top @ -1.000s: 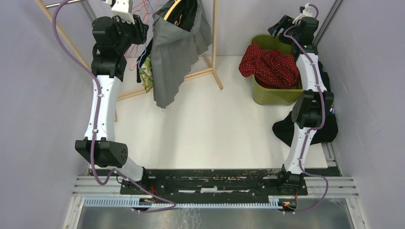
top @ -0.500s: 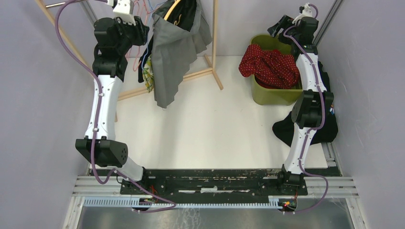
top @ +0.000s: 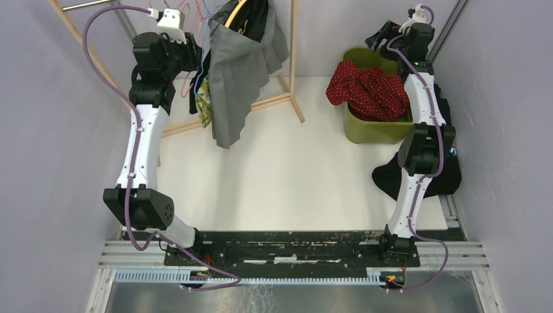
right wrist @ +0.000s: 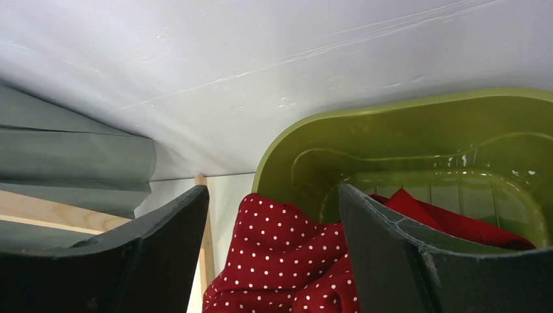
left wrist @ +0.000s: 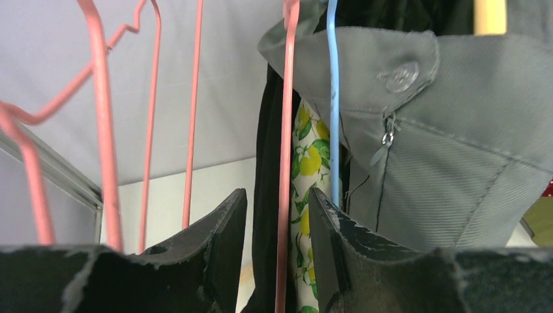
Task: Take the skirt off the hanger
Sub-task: Pick up the hanger from the clothesline.
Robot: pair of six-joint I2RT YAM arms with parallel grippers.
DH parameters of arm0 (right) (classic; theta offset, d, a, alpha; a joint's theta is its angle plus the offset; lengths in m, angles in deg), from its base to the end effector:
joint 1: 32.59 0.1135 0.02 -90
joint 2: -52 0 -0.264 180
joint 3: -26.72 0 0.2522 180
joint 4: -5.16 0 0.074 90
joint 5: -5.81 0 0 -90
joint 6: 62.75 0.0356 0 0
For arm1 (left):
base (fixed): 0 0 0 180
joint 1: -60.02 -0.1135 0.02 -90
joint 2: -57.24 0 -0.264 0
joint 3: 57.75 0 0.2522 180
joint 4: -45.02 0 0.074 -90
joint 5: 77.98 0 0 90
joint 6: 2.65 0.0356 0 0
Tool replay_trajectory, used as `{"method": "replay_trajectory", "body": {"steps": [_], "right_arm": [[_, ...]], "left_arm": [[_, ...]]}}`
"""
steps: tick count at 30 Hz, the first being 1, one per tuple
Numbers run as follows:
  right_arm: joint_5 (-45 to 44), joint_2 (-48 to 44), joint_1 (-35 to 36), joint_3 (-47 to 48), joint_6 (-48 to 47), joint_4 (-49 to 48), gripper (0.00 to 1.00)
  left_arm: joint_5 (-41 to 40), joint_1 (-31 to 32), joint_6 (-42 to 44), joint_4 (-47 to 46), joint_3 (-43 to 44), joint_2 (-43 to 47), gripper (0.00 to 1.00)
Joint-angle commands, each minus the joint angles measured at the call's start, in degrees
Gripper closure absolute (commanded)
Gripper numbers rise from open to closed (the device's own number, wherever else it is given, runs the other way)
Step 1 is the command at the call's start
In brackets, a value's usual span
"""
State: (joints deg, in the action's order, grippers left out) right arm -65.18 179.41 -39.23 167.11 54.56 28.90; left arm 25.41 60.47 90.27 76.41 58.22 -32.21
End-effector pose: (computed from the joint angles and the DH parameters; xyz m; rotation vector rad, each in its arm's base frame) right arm 0.5297 -0.0500 0.3597 0.2812 1.7587 0.5526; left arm 0.3513 -0.0110 0.4809 0.2258 1.6405 -0.1606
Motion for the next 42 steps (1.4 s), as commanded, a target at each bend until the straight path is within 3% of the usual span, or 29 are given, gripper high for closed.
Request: {"method": "replay_trajectory", "body": {"steps": [1, 10, 23, 25, 28, 42], "right_arm": [[-0.3, -3.1, 0.2, 1.0, -0.7, -1.8, 0.21], [-0.3, -3.1, 0.2, 0.9, -0.8, -1.7, 0.21], [-0.5, -2.9, -0.1, 1.0, -1.2, -1.5, 0.21], [-0.5, -2.8, -0.1, 0.9, -1.2, -1.5, 0.21], [-0.7, -2.7, -0.1, 0.8, -1.4, -1.5, 0.21], [-0.4, -2.9, 0.0, -0.9, -1.4, -1.5, 0.21]], "left_arm": [[-0.8, -0.1, 3.8, -1.1, -1.2, 2.1, 0.53], [-0.2, -0.2, 4.1, -1.9, -0.9, -0.7, 0.51], [4.1, 0.0, 0.1, -4.3, 9.6, -10.9, 0.45], [4.4, -0.1, -0.4, -4.5, 10.1, -11.6, 0.57], [4.9, -0.1, -0.8, -4.5, 9.9, -11.3, 0.95], [2.0, -0.1, -2.2, -5.7, 11.7, -5.8, 0.97]]}}
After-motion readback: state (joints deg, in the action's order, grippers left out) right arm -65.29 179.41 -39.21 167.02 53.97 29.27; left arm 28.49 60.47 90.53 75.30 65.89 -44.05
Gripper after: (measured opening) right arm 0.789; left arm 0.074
